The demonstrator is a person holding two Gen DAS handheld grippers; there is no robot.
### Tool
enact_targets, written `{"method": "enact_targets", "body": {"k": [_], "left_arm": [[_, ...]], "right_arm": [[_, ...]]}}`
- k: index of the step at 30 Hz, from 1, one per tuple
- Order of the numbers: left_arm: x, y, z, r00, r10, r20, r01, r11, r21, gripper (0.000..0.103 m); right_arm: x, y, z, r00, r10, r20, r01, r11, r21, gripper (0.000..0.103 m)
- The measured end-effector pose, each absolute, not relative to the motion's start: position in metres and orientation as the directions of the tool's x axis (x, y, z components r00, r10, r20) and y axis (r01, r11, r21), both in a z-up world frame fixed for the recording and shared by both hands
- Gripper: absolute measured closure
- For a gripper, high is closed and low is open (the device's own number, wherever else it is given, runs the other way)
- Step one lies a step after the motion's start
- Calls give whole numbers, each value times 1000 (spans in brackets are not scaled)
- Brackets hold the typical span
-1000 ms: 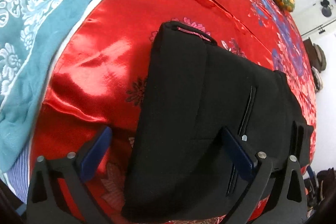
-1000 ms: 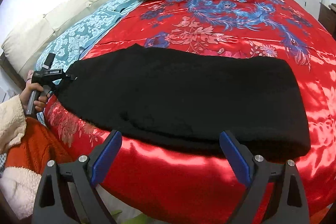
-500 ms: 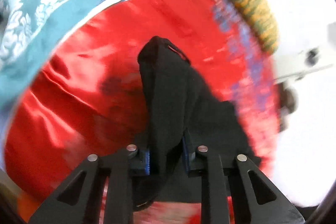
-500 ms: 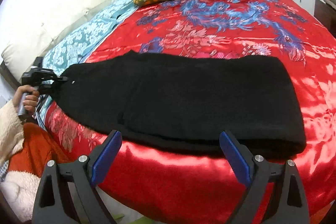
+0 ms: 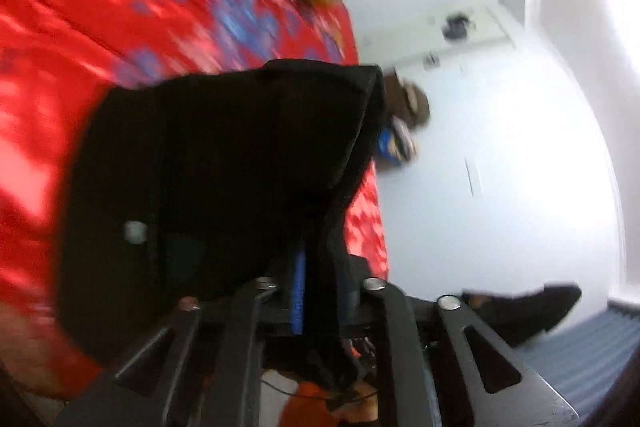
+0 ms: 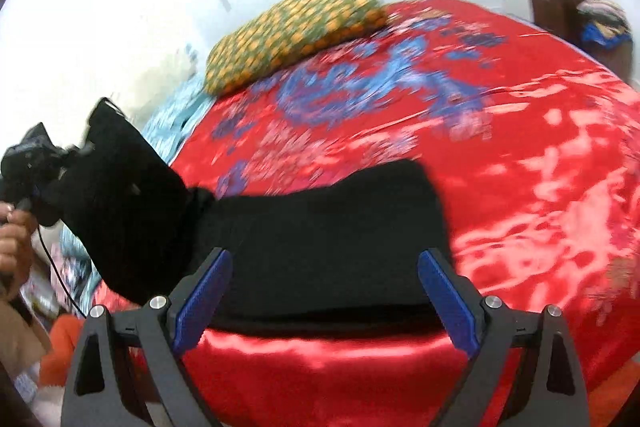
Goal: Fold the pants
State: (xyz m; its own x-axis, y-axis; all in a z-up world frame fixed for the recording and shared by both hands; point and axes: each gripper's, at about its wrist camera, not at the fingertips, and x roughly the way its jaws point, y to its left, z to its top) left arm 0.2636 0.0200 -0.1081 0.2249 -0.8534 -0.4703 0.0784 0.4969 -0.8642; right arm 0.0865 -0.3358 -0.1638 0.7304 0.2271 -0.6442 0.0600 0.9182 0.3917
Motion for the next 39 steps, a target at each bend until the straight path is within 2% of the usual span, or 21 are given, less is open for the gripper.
{"method": "enact_targets", "body": {"k": [7, 9, 10, 11, 12, 13, 14, 17, 20, 25, 28, 30, 31, 33, 34, 38, 39], "left_arm": [[273, -132, -191, 17, -830, -558, 117, 555, -823, 100], [270, -161, -197, 6, -727, -687, 204, 673, -711, 94], [266, -169, -194, 13, -690, -723, 246, 703, -667, 82], [265, -169, -189, 25, -676, -736, 270, 714, -646, 61], [262, -164, -179, 56, -666, -744, 292, 723, -626, 50], [262, -157, -171, 93, -659, -747, 303, 733, -609, 30], [261, -145, -160, 144, -645, -751, 309, 750, -585, 20], [254, -93, -138, 260, -611, -748, 254, 791, -557, 16], [242, -34, -138, 314, -579, -753, 174, 815, -553, 15], [204, 37, -159, 367, -431, -824, 114, 900, -420, 15], [188, 64, -182, 359, -389, -848, 61, 917, -395, 15], [182, 82, -198, 346, -373, -861, 4, 918, -396, 15], [181, 82, -203, 347, -372, -861, -13, 916, -401, 15], [180, 94, -205, 364, -363, -858, -30, 916, -400, 15], [180, 97, -204, 375, -354, -857, -32, 919, -393, 15], [182, 110, -200, 410, -339, -847, -52, 918, -392, 15], [183, 112, -199, 412, -340, -845, -59, 916, -397, 15]], "right_arm": [[60, -402, -161, 780, 152, -607, 194, 863, 465, 9], [56, -416, -162, 787, 137, -601, 225, 844, 487, 9], [55, -421, -162, 788, 131, -602, 239, 835, 495, 9], [54, -426, -164, 791, 128, -599, 251, 825, 507, 9], [53, -428, -165, 790, 128, -599, 255, 821, 512, 9], [53, -430, -166, 788, 135, -601, 252, 819, 515, 9], [57, -425, -167, 783, 165, -600, 223, 826, 517, 9], [72, -389, -168, 739, 329, -589, 39, 850, 525, 9], [98, -343, -177, 626, 473, -620, -138, 850, 508, 10], [150, -296, -191, 486, 521, -701, -282, 853, 439, 10], [174, -280, -206, 355, 577, -735, -345, 812, 471, 18], [186, -274, -219, 293, 548, -783, -353, 824, 444, 19], [189, -274, -224, 271, 547, -792, -346, 823, 450, 23], [197, -278, -226, 242, 544, -804, -331, 825, 458, 51], [198, -279, -223, 239, 518, -822, -331, 839, 432, 80], [194, -274, -188, 293, 497, -817, -363, 848, 385, 92], [190, -270, -171, 318, 511, -799, -385, 840, 383, 92]]}}
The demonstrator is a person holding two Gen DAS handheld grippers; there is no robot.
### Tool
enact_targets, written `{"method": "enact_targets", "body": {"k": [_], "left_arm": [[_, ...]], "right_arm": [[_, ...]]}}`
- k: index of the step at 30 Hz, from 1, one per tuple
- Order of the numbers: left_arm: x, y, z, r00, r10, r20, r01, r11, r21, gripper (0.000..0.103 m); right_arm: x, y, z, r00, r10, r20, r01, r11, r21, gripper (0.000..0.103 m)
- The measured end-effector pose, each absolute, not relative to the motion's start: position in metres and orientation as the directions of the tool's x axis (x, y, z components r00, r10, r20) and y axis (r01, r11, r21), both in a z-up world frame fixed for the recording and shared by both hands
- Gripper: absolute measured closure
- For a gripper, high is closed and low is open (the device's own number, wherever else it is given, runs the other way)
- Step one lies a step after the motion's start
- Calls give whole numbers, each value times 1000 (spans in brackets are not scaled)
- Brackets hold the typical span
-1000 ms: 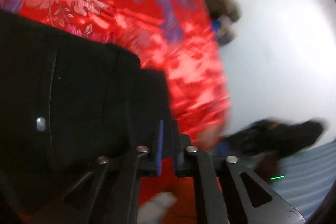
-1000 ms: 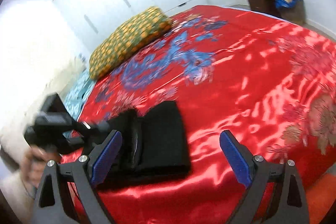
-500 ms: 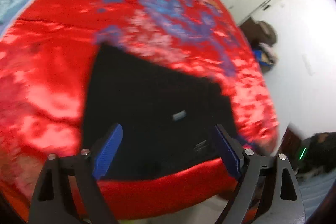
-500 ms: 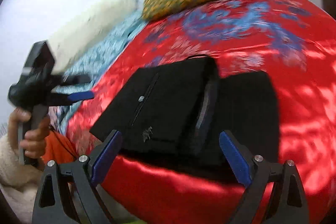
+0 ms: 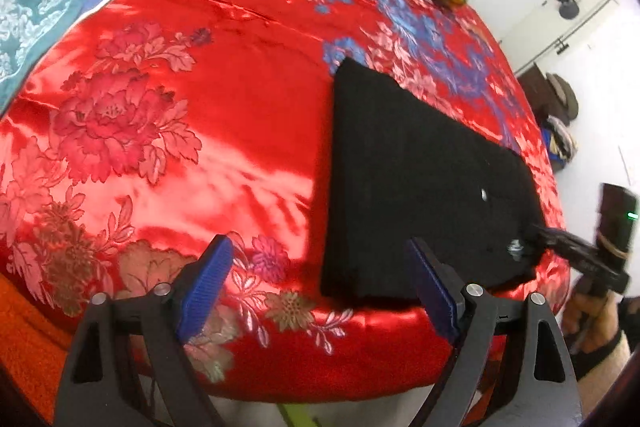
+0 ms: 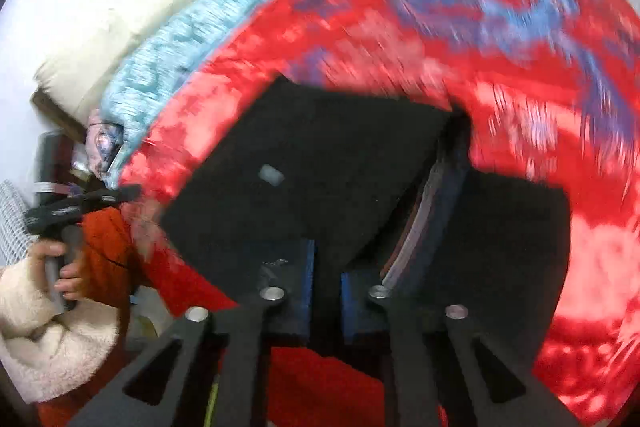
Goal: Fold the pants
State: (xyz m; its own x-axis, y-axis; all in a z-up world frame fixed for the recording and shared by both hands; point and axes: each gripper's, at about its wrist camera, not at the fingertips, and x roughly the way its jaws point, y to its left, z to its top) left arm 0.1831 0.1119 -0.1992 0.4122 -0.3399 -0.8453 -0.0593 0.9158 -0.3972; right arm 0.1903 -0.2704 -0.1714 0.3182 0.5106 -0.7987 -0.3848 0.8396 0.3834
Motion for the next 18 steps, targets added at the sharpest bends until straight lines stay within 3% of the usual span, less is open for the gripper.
{"method": "enact_targets", "body": {"k": [5, 9, 18], "left_arm": [[181, 108, -193, 421, -346, -839, -43, 916, -399, 15], [180, 90, -189, 422, -344, -838, 12, 927, -375, 15], [173, 54, -191, 379, -343, -860, 109, 939, -326, 15]], "right_arm": [[169, -266, -98, 421, 523, -741, -475, 823, 311, 93], [156, -284, -78, 466, 488, -738, -472, 843, 259, 93], [164, -355, -158, 429, 357, -830, -276, 927, 256, 93]]}}
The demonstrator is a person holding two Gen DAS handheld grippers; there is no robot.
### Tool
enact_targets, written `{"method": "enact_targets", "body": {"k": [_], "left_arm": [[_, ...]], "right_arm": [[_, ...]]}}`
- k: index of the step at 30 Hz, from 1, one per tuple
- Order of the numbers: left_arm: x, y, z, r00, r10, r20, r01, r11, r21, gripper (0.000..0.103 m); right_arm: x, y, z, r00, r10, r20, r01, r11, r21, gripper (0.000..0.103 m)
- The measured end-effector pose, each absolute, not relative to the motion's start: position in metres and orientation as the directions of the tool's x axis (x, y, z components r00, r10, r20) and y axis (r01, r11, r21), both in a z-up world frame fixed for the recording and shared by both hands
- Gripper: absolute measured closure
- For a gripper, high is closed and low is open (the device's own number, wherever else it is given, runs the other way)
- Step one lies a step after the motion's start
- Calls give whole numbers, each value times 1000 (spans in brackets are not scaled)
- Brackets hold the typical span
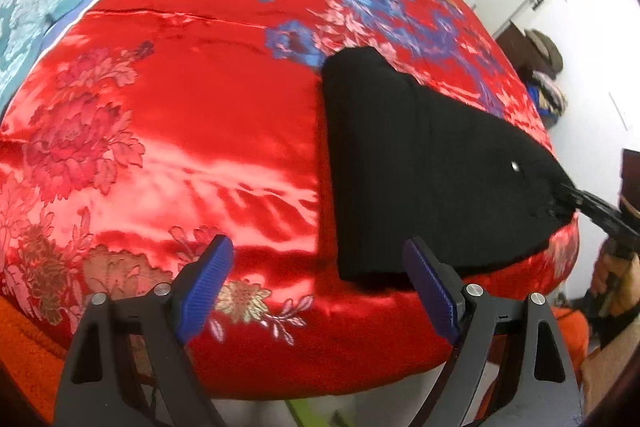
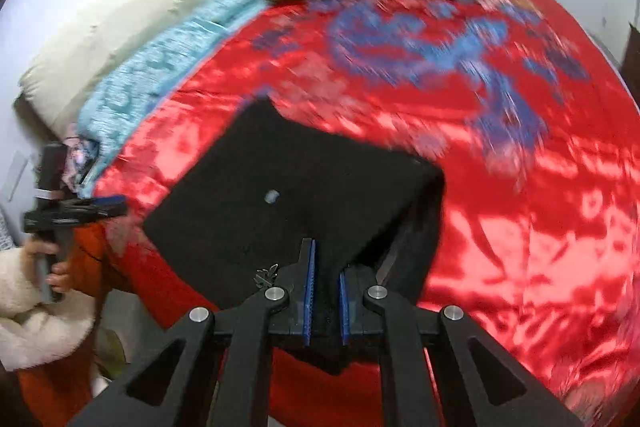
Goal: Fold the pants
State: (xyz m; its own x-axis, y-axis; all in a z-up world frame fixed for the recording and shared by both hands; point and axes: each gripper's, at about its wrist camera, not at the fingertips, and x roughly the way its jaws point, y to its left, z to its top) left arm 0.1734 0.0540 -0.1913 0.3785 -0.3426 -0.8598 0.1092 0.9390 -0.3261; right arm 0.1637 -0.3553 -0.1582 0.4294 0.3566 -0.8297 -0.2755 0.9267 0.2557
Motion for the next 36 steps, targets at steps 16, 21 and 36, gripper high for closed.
{"method": "enact_targets", "body": {"k": [16, 21, 36], "left_arm": [[159, 15, -190, 349, -352, -868, 264, 926, -270, 15], [163, 18, -196, 330, -369, -869, 236, 924, -303, 15], [160, 23, -196, 334, -347, -876, 222, 933, -285, 15]], "right_arm": [[151, -388, -182, 442, 225, -868, -158, 972, 172, 41], [109, -370, -179, 384, 283, -879, -296, 939, 173, 42], [116, -373, -207, 396, 119, -911, -251, 968, 18, 66]]}}
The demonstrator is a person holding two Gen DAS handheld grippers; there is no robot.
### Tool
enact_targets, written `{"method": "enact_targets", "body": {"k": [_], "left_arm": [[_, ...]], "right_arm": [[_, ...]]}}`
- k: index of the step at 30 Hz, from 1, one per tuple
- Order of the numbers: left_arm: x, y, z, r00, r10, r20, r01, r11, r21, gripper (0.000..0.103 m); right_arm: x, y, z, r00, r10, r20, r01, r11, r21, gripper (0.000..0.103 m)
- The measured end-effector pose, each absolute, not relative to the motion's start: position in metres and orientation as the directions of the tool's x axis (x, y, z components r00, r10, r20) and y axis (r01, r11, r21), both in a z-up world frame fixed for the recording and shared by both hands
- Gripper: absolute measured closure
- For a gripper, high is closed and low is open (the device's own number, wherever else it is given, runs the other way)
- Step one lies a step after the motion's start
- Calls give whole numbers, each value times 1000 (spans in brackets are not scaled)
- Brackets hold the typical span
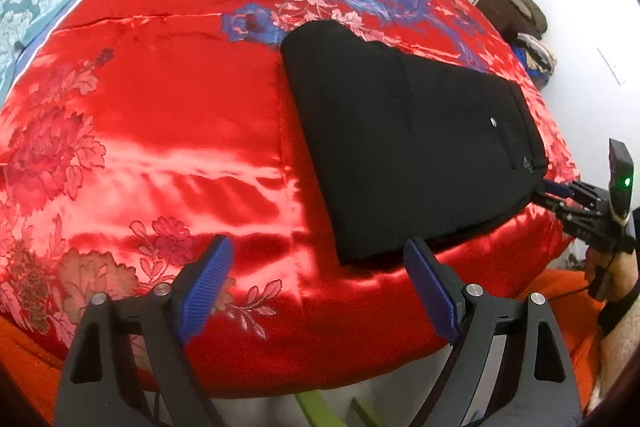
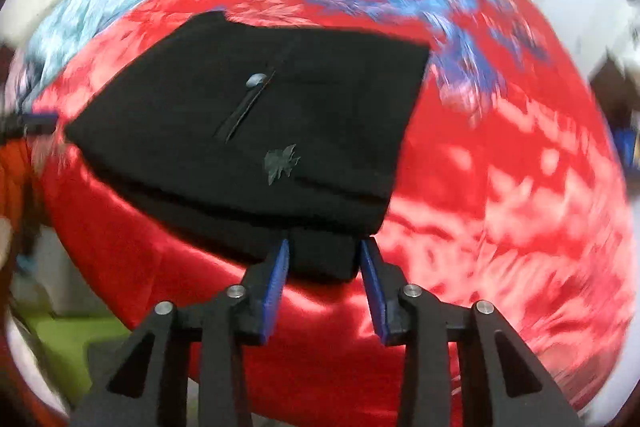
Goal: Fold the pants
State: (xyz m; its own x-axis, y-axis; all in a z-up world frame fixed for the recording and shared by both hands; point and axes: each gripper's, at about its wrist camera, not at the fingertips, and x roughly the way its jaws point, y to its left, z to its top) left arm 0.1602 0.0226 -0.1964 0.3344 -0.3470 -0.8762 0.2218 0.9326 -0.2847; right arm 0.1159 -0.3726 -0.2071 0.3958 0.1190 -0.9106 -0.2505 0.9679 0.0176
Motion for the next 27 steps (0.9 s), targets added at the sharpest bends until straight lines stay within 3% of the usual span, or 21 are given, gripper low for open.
{"method": "enact_targets", "body": {"k": [8, 11, 12, 13, 14, 15, 20, 23, 27], "left_arm": [[182, -18, -181, 400, -369, -839, 346, 908, -235, 15], [195, -44, -187, 406, -372, -835, 403, 893, -202, 15], [197, -52, -192, 391, -365, -845, 420, 888, -189, 15], [198, -58, -198, 368, -360, -858, 437, 881, -182, 15], [196, -62, -202, 348, -349, -870, 452, 876, -171, 15], [193, -63, -205, 338, -340, -878, 462, 872, -160, 15], [175, -49, -205, 308, -349, -885, 504, 849, -159, 15], [177, -46, -200, 314, -370, -874, 484, 855, -188, 15], [180, -60, -193, 346, -356, -868, 485, 860, -159, 14]], "right_arm": [[113, -422, -167, 518, 250, -818, -87, 967, 241, 63], [136, -445, -172, 575, 307, -758, 47, 913, 405, 63], [146, -450, -181, 544, 346, -764, 71, 889, 453, 65], [156, -449, -190, 500, 384, -776, 73, 874, 480, 76], [163, -445, -196, 455, 412, -789, 56, 871, 488, 96], [166, -437, -196, 426, 411, -806, 21, 886, 463, 99], [153, -414, -156, 417, 442, -794, -91, 890, 447, 99], [153, -410, -188, 314, 376, -872, -69, 925, 374, 99], [152, -415, -187, 362, 351, -863, -29, 930, 367, 95]]}}
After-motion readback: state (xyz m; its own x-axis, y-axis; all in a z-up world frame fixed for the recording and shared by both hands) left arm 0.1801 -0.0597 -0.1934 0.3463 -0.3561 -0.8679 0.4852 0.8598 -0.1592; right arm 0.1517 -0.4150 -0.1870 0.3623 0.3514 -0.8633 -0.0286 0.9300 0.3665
